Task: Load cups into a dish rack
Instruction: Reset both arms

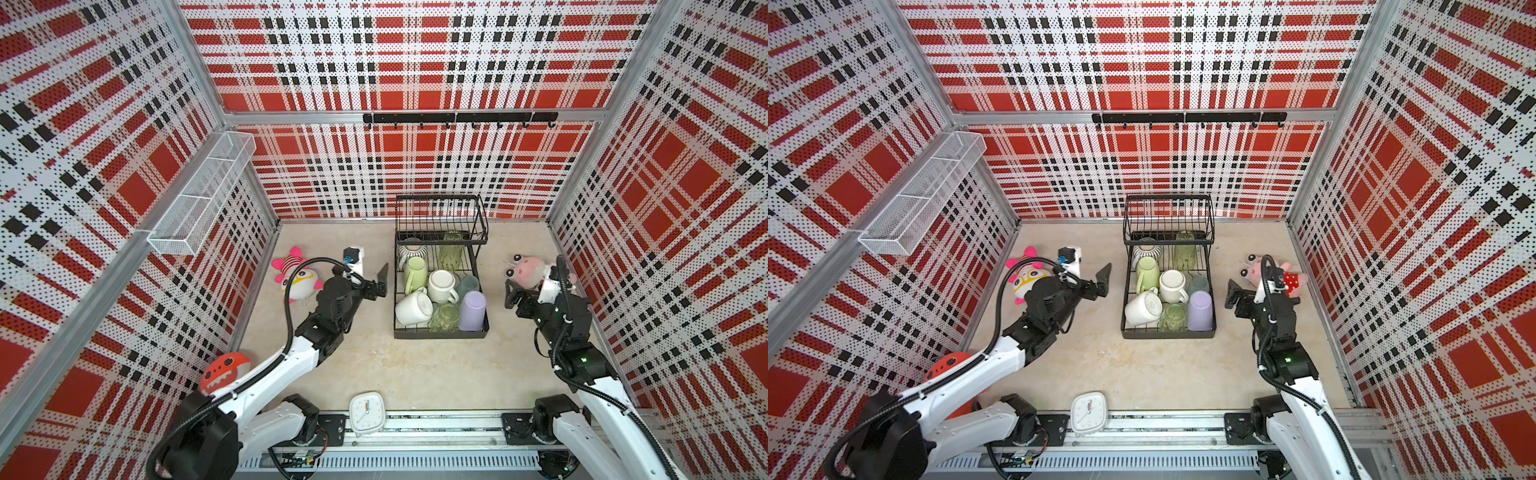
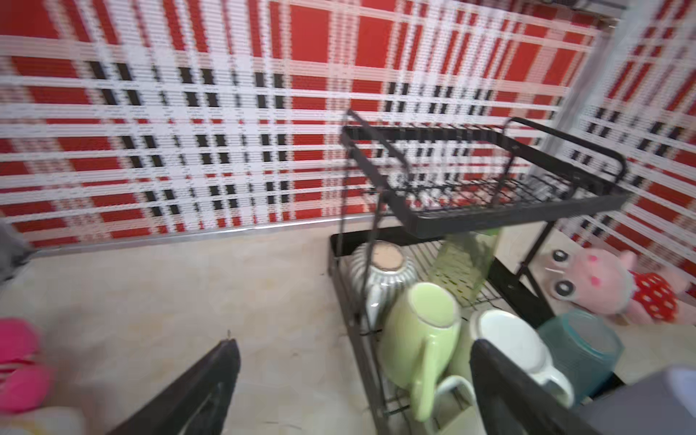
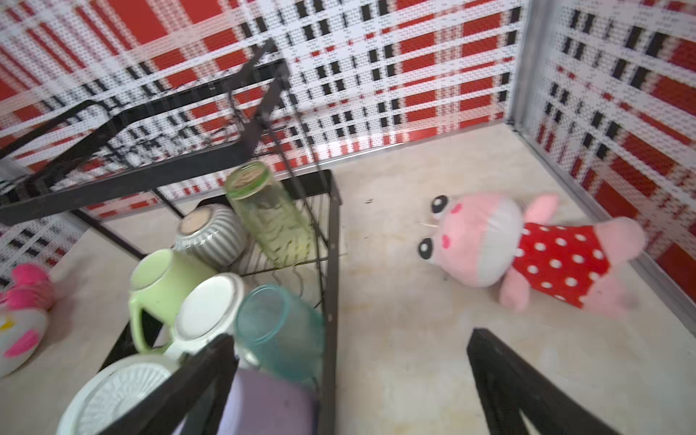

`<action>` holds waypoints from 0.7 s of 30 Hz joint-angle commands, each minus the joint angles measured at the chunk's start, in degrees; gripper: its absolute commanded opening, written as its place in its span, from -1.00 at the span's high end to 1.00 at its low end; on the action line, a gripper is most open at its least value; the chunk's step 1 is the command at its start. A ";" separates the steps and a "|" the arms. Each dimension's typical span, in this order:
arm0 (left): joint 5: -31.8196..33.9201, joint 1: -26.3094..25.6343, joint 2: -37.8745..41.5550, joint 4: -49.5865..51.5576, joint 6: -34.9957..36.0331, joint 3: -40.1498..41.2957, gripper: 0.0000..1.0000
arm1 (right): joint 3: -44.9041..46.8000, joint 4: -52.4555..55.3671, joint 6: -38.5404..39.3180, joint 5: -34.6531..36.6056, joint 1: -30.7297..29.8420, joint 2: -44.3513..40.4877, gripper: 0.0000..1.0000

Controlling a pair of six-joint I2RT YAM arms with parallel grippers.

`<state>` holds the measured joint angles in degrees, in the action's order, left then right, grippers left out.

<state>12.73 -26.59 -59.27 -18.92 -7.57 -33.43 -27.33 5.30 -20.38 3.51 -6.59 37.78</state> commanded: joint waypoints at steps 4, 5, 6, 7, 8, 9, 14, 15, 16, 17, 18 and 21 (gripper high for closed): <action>11.99 4.54 7.04 -0.87 1.38 6.60 -0.96 | 10.49 -22.37 5.52 3.54 1.40 1.98 -1.00; 13.52 5.12 6.87 -2.62 2.39 7.70 -0.97 | 13.12 -26.98 6.78 6.29 1.40 2.26 -1.00; 14.75 6.18 6.23 -4.67 2.81 8.78 -0.97 | 16.17 -32.54 9.28 8.68 1.25 2.81 -1.00; 14.43 7.83 5.21 -6.86 2.74 9.86 -0.96 | 19.10 -38.99 12.43 11.07 0.99 3.69 -1.00; 11.96 9.79 4.03 -9.03 3.50 10.76 -0.97 | 20.33 -41.96 14.33 12.40 0.97 4.67 -1.00; 7.91 11.89 2.54 -12.26 4.17 11.90 -0.97 | 20.36 -42.32 15.95 13.02 0.96 6.35 -1.00; -4.07 21.95 -5.28 -30.21 6.41 18.37 -0.97 | 20.89 -50.48 18.96 10.34 0.88 16.50 -1.00; -4.40 22.71 -6.89 -34.90 6.49 20.03 -0.97 | 21.54 -54.23 19.08 10.35 0.88 19.06 -1.00; -5.76 23.26 -8.32 -39.48 6.78 21.50 -0.97 | 21.69 -56.85 19.37 10.44 0.88 21.94 -1.00; -7.36 23.86 -10.17 -44.28 6.86 23.07 -0.96 | 21.66 -59.71 19.82 9.97 0.88 25.19 -1.00; -8.89 24.51 -11.96 -48.38 7.01 24.01 -0.96 | 21.79 -63.57 20.55 9.00 0.88 28.19 -1.00; -7.42 25.86 -16.08 -50.72 5.83 24.55 -0.97 | 21.16 -73.10 20.98 8.69 0.96 35.40 -1.00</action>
<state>7.81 -2.28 -73.01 -56.27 -1.93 -9.19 -6.20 -53.30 -1.72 12.71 -5.50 69.67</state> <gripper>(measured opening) 0.983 0.998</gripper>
